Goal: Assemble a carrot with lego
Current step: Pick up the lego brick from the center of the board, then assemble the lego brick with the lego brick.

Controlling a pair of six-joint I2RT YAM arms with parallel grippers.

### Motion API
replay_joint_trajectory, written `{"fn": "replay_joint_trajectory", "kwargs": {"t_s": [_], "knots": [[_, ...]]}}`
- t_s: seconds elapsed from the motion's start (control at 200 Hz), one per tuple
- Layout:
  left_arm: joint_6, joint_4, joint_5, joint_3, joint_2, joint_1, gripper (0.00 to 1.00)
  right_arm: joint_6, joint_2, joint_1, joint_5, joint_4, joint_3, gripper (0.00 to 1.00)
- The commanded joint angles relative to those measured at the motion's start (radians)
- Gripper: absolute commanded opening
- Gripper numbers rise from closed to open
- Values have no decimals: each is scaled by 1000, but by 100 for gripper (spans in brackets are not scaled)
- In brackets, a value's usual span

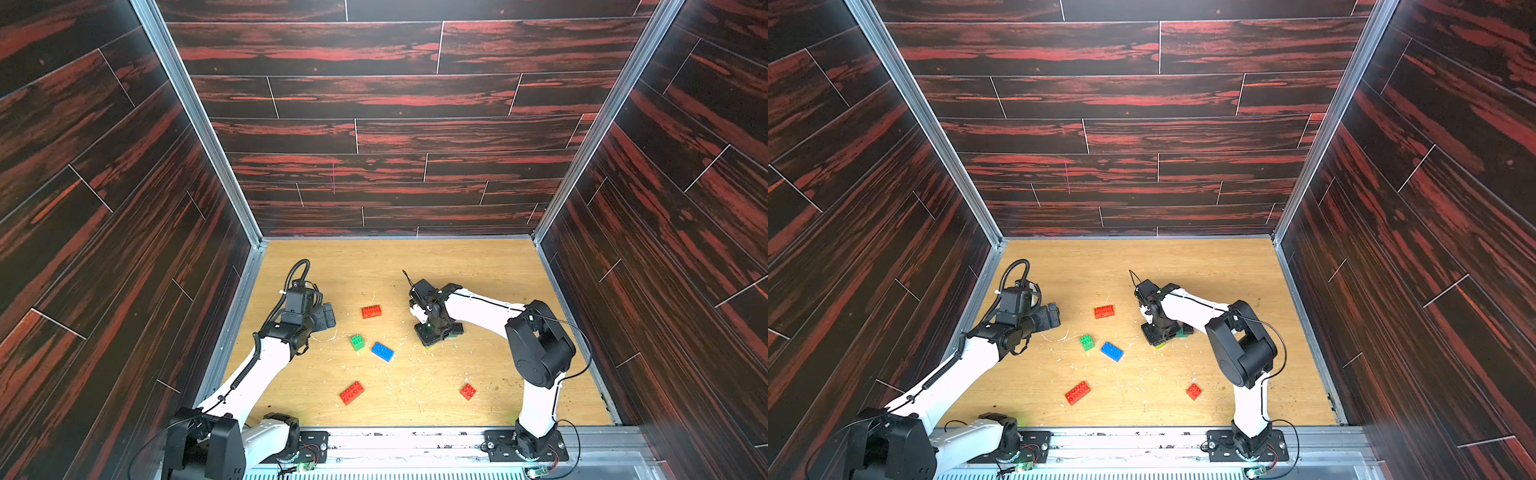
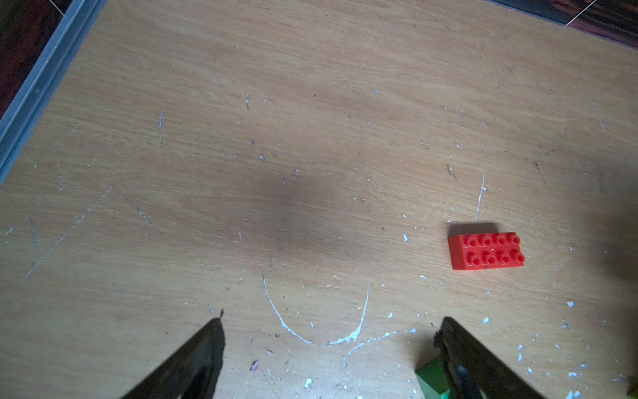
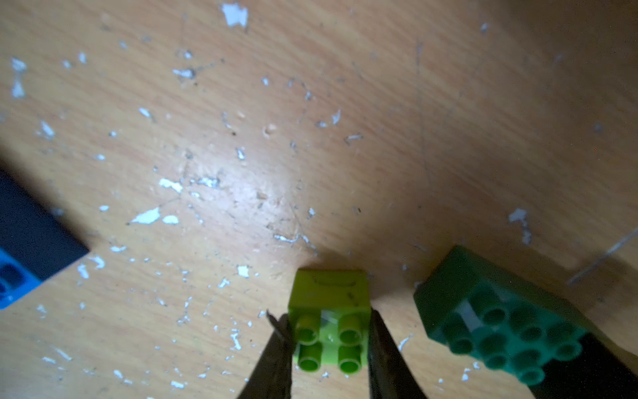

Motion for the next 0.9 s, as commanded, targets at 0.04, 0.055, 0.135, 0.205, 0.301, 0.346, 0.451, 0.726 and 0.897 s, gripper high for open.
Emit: {"fn": "replay_joint_trajectory", "kwargs": {"t_s": [0.04, 0.055, 0.135, 0.205, 0.301, 0.346, 0.451, 0.726, 0.897], "knots": [[-9, -22, -21, -16, -34, -3, 98, 54, -6, -16, -26, -37, 50, 21], [-9, -22, -21, -16, -34, -3, 98, 57, -10, -18, -29, -37, 52, 21], [-8, -21, -20, -16, -33, -3, 98, 77, -34, -36, -37, -48, 68, 21], [-9, -18, -18, -15, -31, -3, 98, 95, -46, -59, -35, -65, 87, 21], [-11, -15, -15, -16, -30, -3, 98, 125, -48, -99, -31, -90, 105, 21], [-12, -14, -12, -16, -30, -3, 98, 141, -47, -118, -28, -97, 109, 21], [-11, -15, -12, -15, -31, -4, 98, 171, -41, -146, -31, -103, 119, 22], [-9, -16, -17, -15, -36, -3, 98, 194, -10, -158, -25, -110, 132, 22], [-9, -17, -17, -15, -34, -3, 98, 202, -10, -159, -36, -110, 125, 21]]}}
